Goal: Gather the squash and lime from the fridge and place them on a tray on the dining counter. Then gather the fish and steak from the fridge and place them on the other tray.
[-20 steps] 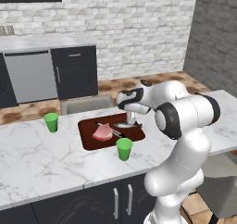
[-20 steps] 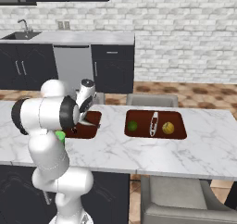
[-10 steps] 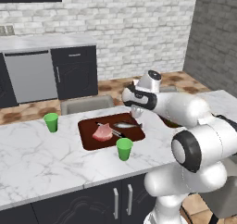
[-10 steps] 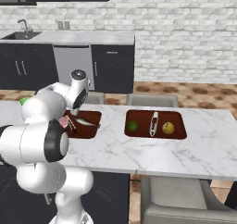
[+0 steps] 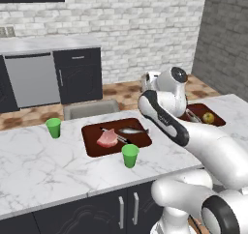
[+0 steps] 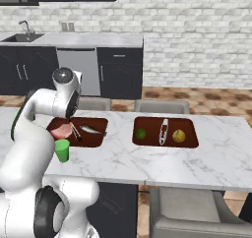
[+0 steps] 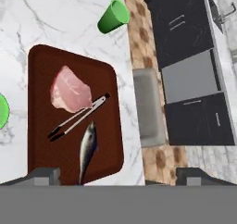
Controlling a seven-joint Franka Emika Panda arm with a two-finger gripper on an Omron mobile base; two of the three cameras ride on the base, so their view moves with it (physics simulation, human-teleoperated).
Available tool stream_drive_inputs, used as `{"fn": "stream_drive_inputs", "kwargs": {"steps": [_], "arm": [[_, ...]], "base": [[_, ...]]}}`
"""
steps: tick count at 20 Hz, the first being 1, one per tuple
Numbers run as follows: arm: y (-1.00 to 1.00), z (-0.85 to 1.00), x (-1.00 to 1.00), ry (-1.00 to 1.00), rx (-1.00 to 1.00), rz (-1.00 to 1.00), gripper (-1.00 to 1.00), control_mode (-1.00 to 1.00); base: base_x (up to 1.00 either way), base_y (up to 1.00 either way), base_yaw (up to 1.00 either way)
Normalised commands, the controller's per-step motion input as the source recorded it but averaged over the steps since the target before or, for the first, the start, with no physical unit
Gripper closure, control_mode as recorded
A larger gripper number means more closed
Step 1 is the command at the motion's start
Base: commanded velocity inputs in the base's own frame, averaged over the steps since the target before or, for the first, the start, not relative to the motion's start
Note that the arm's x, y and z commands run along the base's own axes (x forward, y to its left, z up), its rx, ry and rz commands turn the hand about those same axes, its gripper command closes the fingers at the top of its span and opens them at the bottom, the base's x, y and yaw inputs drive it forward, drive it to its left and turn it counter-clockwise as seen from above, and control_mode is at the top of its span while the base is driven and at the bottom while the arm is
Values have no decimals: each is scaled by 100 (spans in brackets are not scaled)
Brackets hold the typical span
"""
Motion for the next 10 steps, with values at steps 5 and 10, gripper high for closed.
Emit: {"fn": "stream_drive_inputs", "kwargs": {"steps": [5,10], "arm": [[0,80,-100,-22,-2,2,-100,-100],[0,74,-100,-19,-3,0,-100,-100]], "base": [[0,0,0],[0,0,0]]}}
